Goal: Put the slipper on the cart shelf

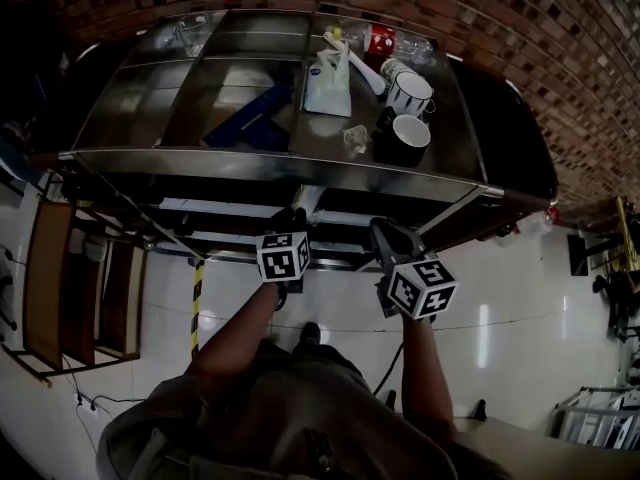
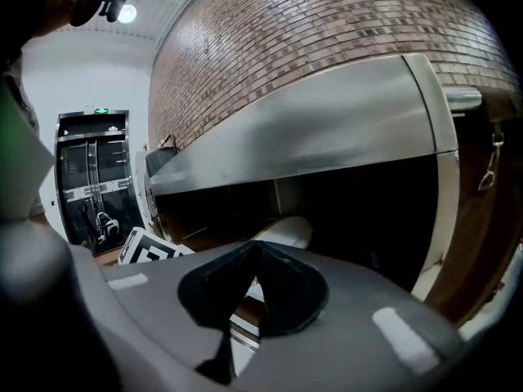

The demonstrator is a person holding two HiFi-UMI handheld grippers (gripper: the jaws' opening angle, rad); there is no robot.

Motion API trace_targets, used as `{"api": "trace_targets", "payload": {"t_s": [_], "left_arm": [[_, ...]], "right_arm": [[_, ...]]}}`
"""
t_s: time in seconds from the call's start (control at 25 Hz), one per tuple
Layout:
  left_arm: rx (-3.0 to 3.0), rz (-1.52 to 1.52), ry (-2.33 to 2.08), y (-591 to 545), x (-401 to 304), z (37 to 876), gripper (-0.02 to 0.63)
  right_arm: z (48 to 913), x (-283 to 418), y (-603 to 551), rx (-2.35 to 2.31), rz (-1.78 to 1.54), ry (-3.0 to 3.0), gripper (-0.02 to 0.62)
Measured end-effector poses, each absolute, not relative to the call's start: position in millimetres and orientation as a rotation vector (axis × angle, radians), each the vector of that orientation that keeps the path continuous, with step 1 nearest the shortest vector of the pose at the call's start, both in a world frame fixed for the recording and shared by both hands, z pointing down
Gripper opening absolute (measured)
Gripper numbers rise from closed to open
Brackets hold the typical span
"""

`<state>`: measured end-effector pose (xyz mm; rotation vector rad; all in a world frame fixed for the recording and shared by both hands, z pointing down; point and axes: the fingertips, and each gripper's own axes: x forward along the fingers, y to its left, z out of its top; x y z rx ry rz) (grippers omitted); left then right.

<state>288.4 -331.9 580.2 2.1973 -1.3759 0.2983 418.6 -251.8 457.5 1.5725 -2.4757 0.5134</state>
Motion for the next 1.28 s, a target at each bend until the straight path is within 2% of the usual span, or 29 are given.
{"api": "trace_targets", "payload": {"t_s": [0.2,0.36,0.52,0.72,0.92,0.96,1.04,1.2,1.24,1.28], "left_arm": [[2.235,0.394,-1.333,-333,293,591,0.110],[2.251,0.383,-1.299,-332,290,590,0.207],[2.297,0.407,-1.266,-331,283,584,0.246],[2.377,0.401,-1.210,-327,277,567,0.360],[2.435,0.350,-1.175,-321,266,547,0.373],[2.449,0.337,-1.168,-319,264,540,0.371],[2.479,0.328,-1.147,-314,259,526,0.308],[2.544,0.291,-1.165,-308,242,494,0.049],[2.557,0.271,-1.171,-307,238,485,0.010],[2.569,0.254,-1.170,-305,234,478,0.008]], "right_arm": [[454,410,-258,1.550,0.509,-2.510,0.000],[452,402,-257,1.550,0.506,-2.513,0.000],[449,397,-256,1.582,0.504,-2.508,0.000],[446,382,-253,1.610,0.502,-2.496,0.000],[443,368,-249,1.622,0.485,-2.488,0.000],[442,366,-249,1.625,0.483,-2.488,0.000],[439,362,-249,1.631,0.479,-2.493,0.000],[430,351,-252,1.621,0.452,-2.517,0.000],[428,348,-253,1.613,0.442,-2.527,0.000],[426,344,-254,1.603,0.433,-2.537,0.000]]}}
